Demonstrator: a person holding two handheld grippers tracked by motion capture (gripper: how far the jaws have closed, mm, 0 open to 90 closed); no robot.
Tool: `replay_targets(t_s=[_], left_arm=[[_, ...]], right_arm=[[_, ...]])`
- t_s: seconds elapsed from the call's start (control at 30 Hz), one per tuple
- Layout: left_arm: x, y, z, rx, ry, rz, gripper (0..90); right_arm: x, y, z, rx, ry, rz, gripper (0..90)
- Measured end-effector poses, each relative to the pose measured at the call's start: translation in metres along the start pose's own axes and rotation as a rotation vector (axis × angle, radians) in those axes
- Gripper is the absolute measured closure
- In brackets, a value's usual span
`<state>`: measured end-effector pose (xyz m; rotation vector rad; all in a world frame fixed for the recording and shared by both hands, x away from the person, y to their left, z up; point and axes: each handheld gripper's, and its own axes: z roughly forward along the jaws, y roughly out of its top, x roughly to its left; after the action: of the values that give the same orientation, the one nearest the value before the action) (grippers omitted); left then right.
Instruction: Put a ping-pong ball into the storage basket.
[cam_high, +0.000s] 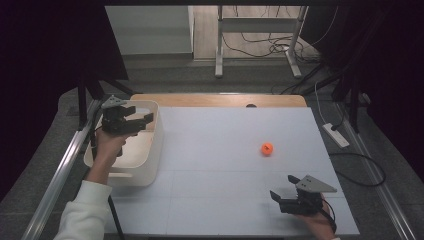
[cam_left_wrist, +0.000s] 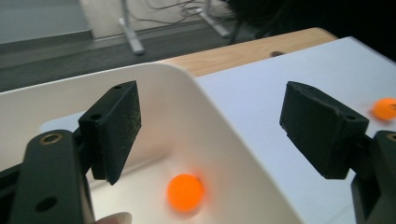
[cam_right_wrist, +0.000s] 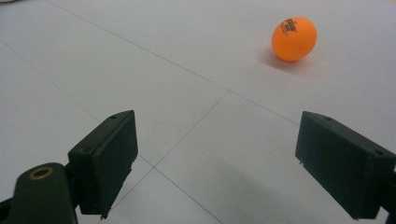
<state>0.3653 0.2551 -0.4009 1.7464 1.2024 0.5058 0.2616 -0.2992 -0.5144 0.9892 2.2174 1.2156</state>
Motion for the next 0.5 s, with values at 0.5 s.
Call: replay_targets(t_s=[0.5], left_arm=[[-0.026,0.003,-0.015,-0.072,-0.107,0.034,19.5]], right_arm=[[-0.001,0.001,0.001,-0.005,0.001,0.000,13.1]])
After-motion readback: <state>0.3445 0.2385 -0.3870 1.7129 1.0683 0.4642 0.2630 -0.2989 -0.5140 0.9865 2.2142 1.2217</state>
